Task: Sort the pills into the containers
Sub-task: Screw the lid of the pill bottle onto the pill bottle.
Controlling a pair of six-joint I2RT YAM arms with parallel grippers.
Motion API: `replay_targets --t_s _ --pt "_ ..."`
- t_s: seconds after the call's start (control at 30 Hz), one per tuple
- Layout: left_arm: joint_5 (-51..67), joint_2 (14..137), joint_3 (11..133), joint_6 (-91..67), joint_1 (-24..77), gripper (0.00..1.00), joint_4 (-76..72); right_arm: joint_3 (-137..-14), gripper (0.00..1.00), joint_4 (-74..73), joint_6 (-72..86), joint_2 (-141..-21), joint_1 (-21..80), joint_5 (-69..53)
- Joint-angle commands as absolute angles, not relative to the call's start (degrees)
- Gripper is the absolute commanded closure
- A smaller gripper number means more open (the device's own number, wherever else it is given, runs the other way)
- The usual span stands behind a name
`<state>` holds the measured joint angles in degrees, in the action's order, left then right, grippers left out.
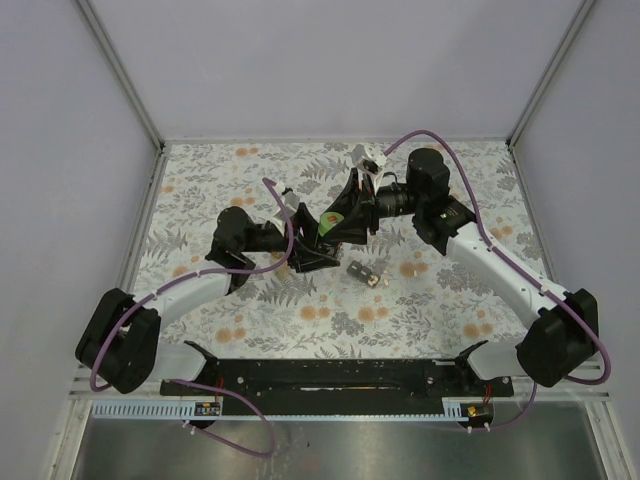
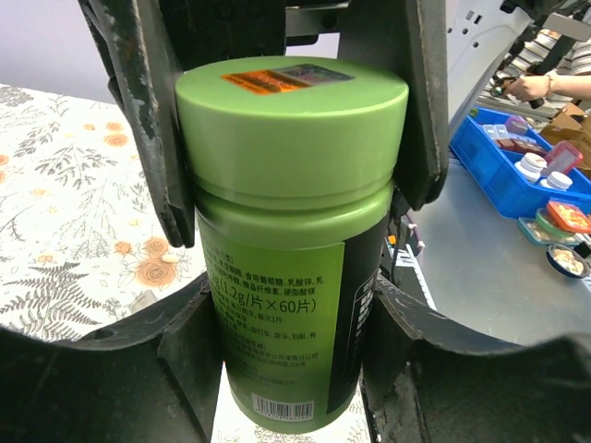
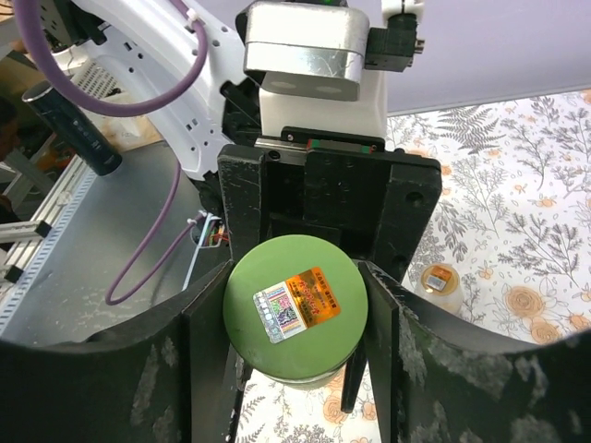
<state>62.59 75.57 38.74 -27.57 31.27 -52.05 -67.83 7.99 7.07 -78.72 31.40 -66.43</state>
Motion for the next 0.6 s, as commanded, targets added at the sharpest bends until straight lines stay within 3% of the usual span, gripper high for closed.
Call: replay_targets --t_s 0.0,0.57 --pt "57.9 72.4 39.6 -21.3 31.5 1.0 -50.5 -69.3 0.41 4.5 4.6 -77.7 32.3 -62.3" --pt "38.4 70.4 43.2 -5.7 31.6 1.0 -31.2 -67.6 0.46 5.4 10.6 -78.3 32.3 -50.1"
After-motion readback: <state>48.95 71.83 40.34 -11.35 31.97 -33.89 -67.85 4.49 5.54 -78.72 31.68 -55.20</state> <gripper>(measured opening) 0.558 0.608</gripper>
